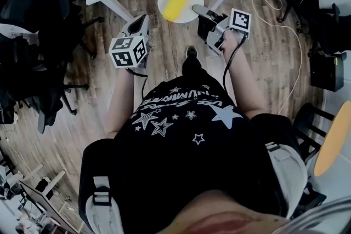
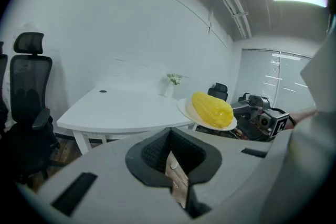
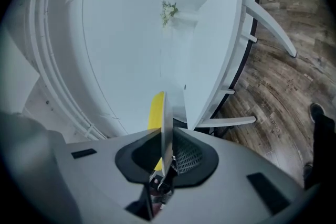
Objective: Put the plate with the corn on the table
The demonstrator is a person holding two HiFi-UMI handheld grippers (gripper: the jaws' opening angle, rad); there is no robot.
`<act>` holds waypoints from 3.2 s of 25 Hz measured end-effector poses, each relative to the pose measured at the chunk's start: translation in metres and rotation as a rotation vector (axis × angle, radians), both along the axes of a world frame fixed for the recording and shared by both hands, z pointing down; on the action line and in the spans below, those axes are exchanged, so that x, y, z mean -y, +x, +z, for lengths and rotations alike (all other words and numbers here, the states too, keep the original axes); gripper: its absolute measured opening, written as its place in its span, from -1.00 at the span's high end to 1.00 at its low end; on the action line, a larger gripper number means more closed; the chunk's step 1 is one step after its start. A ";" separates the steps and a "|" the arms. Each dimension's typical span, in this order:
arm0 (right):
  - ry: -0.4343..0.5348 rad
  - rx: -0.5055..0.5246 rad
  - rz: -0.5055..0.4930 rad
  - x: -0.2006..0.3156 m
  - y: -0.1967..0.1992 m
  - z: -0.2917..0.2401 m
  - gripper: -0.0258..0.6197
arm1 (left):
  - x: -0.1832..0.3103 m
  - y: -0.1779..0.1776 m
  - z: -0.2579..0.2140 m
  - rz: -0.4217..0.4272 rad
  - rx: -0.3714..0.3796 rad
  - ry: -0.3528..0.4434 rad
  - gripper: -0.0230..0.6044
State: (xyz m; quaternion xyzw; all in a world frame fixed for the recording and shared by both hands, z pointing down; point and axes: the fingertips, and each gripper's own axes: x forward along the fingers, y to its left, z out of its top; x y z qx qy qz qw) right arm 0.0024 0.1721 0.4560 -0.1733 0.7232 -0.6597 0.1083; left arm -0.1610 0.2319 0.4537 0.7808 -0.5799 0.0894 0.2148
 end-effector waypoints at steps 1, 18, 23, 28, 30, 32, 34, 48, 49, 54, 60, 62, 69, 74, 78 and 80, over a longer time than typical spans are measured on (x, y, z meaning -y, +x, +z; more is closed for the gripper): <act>0.003 0.000 -0.007 0.009 0.000 0.000 0.79 | 0.009 0.000 -0.001 -0.006 0.002 0.003 0.91; -0.001 -0.014 -0.052 0.187 0.033 0.000 0.79 | 0.179 0.035 -0.003 -0.054 0.015 -0.027 0.91; -0.006 -0.023 -0.069 0.222 0.049 0.006 0.79 | 0.216 0.057 0.003 -0.049 0.027 -0.033 0.91; -0.015 -0.017 -0.084 0.250 0.053 0.012 0.79 | 0.234 0.063 0.011 -0.074 0.021 -0.053 0.91; -0.026 -0.013 -0.075 0.259 0.052 0.015 0.79 | 0.240 0.061 0.013 -0.076 0.019 -0.066 0.91; -0.036 -0.016 -0.059 0.267 0.052 0.018 0.79 | 0.248 0.056 0.014 -0.071 0.025 -0.068 0.91; -0.029 -0.024 -0.036 0.278 0.050 0.019 0.79 | 0.262 0.050 0.015 -0.058 0.030 -0.061 0.91; -0.003 -0.072 0.123 0.389 0.047 0.034 0.79 | 0.411 0.036 0.037 0.127 0.000 -0.069 0.91; -0.002 -0.071 0.135 0.396 0.045 0.034 0.79 | 0.420 0.034 0.036 0.140 0.000 -0.068 0.91; 0.000 -0.068 0.183 0.427 0.041 0.034 0.79 | 0.459 0.026 0.034 0.179 -0.001 -0.063 0.91; 0.014 -0.096 0.218 0.458 0.029 0.038 0.79 | 0.500 0.010 0.032 0.226 -0.001 -0.057 0.91; 0.017 -0.099 0.229 0.467 0.023 0.039 0.79 | 0.511 0.003 0.033 0.232 -0.005 -0.058 0.91; 0.012 -0.104 0.282 0.488 0.011 0.048 0.79 | 0.540 -0.013 0.046 0.273 -0.037 -0.082 0.91; 0.001 -0.109 0.292 0.494 0.022 0.057 0.79 | 0.551 0.001 0.052 0.301 -0.037 -0.093 0.91; -0.011 -0.127 0.286 0.502 0.034 0.067 0.79 | 0.556 0.010 0.058 0.293 -0.032 -0.111 0.91; -0.010 -0.138 0.271 0.510 0.041 0.072 0.79 | 0.560 0.014 0.061 0.281 -0.032 -0.119 0.91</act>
